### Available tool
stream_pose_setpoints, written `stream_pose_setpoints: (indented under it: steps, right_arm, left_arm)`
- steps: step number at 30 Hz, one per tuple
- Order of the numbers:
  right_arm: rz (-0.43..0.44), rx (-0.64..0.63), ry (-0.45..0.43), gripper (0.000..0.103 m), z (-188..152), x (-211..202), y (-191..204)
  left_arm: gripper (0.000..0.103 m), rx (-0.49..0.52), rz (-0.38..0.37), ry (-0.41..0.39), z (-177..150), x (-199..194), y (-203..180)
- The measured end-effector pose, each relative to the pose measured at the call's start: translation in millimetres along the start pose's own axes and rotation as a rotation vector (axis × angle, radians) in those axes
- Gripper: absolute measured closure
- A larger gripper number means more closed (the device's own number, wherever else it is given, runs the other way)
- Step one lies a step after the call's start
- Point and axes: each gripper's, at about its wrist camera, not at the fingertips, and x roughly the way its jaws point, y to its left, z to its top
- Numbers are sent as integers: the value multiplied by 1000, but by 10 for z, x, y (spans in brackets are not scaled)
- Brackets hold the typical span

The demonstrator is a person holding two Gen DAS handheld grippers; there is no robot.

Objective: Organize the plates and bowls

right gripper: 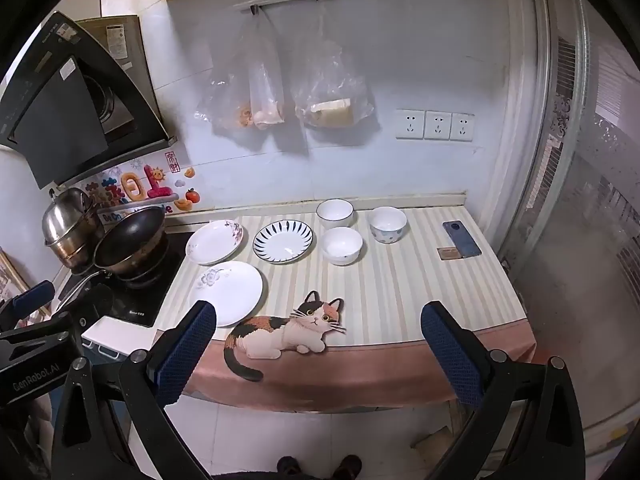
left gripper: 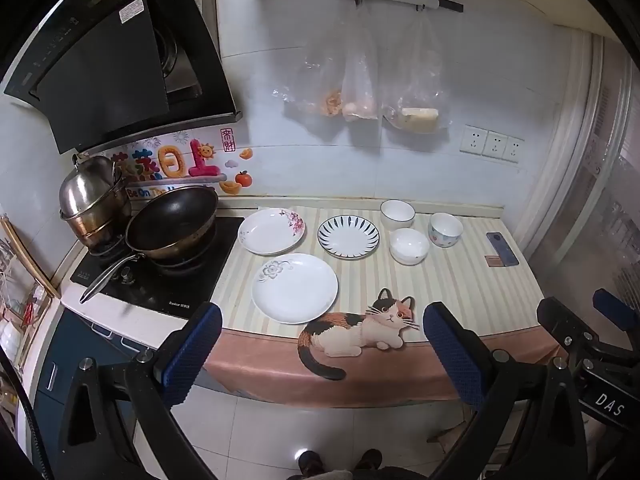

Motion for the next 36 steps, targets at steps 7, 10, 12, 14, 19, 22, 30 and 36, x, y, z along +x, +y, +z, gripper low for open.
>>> stream_pose_setpoints:
  steps: [7,10,12,14,19,22,30,36]
  right_arm:
    - [-4,-4,8,0,0,-1,4]
    - [-1,-2,8,0,-7,-5,-10]
    - [-2,-3,8,0,-19,-1,-13]
    - [-3,-3,8,0,-30,2,-14]
    - [-5,-2,6,0,-45,-6,-29]
    - [-4,-2,7,0,-33,1,-29]
    - [-2,0,3,0,-71,-24,-62]
    - [-2,0,2,0,-67,-25,-66]
  left_arm:
    - [0,4,0,2,-18,-5,-19]
    - [0,0,-1,7,0,1,-2]
    - [0,1,0,7,-1,-1,-6]
    - [0,2,1,6,-2,-10,-10]
    - [0,0,1,6,-1,-4,-5]
    - [0,0,-1,7,-40,-41,3]
    - [0,0,1,5,-60,-45,-10]
    - [0,-2,-1,6,-55,-43,-11]
